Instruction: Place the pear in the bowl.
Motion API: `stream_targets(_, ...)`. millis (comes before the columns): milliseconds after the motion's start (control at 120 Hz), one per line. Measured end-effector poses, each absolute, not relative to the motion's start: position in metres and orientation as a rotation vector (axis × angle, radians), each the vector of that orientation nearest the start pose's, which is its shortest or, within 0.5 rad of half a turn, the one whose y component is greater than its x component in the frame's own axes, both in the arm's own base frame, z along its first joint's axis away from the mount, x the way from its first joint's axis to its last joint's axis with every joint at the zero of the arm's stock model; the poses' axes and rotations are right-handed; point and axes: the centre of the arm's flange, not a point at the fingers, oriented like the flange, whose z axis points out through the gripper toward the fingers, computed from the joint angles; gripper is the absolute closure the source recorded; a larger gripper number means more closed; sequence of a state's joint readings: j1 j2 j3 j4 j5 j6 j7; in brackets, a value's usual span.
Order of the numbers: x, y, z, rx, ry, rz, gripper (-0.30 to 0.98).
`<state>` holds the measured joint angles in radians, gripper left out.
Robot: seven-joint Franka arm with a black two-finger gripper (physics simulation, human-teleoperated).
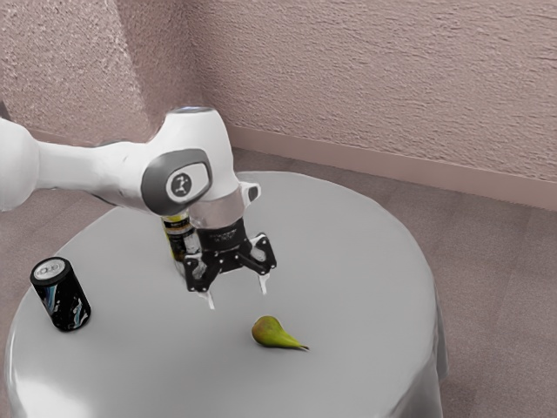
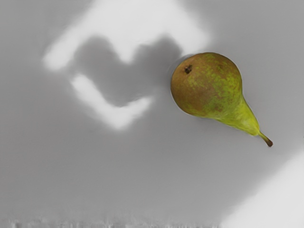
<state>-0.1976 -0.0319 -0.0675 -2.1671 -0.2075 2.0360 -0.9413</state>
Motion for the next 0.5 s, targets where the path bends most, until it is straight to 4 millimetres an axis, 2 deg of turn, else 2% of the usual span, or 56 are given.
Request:
stream_targets(142, 0.498, -0.168, 0.372, -2.858, -1.444, 0.352, 0.00)
stream_targets(225, 0.496, -0.173, 0.358, -2.786, -1.545, 0.370, 0.00)
stream_targets(292, 0.498, -0.170, 0.348, -2.724, -1.635, 0.377, 0.00)
stream_targets(408, 0.512, -0.153, 0.328, -2.602, -1.796, 0.387, 0.00)
stream_targets(500, 0.517, -0.153, 0.316, -2.539, -1.874, 0.385, 0.00)
